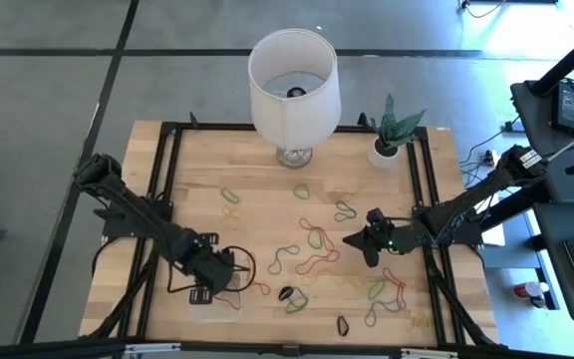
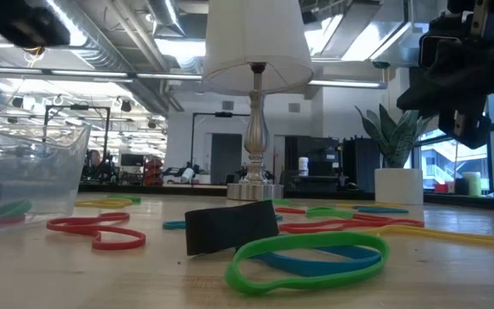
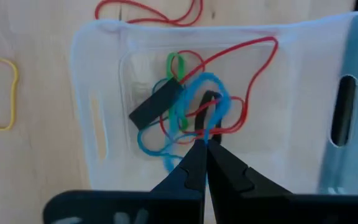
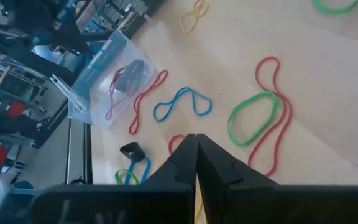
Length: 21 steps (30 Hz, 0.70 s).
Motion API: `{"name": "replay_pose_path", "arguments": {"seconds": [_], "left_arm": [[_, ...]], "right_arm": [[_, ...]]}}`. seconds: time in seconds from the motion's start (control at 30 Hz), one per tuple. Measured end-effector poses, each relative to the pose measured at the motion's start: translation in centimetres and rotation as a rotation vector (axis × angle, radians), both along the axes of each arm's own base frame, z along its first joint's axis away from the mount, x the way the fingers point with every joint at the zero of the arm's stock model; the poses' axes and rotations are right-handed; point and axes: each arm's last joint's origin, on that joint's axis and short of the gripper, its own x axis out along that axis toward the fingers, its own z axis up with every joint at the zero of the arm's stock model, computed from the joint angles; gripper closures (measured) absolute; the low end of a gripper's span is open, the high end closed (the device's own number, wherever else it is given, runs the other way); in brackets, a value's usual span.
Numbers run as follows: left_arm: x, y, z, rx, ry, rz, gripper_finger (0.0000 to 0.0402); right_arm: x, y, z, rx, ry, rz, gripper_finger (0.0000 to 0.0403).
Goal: Pick and place rubber bands into bin
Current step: Put the blue rubber band into the transparent bin, then put the yellow rubber band into the transparent bin
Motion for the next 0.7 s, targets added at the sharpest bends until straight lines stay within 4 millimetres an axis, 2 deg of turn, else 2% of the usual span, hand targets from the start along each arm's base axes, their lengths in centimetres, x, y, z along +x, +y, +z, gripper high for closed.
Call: {"name": "replay_pose_path", "arguments": {"seconds": [0.2, 0.37, 0.7], "left_arm": [[-0.4, 0.1, -1.9, 0.008, 0.008, 0.0, 0.0398], [-0.6, 0.4, -2.4, 0.012, 0.03, 0.108, 0.0394], [-0.6, 0.4, -2.4, -0.003, 0.039, 0.217, 0.0311]], "right_arm": [[0.0, 0.0, 0.0, 0.002, 0.001, 0.002, 0.0399], [0.0, 0.0, 0.0, 0.001, 0.001, 0.002, 0.0394], [0.0, 0.0, 0.0, -0.029, 0.006, 0.014, 0.0393]]}}
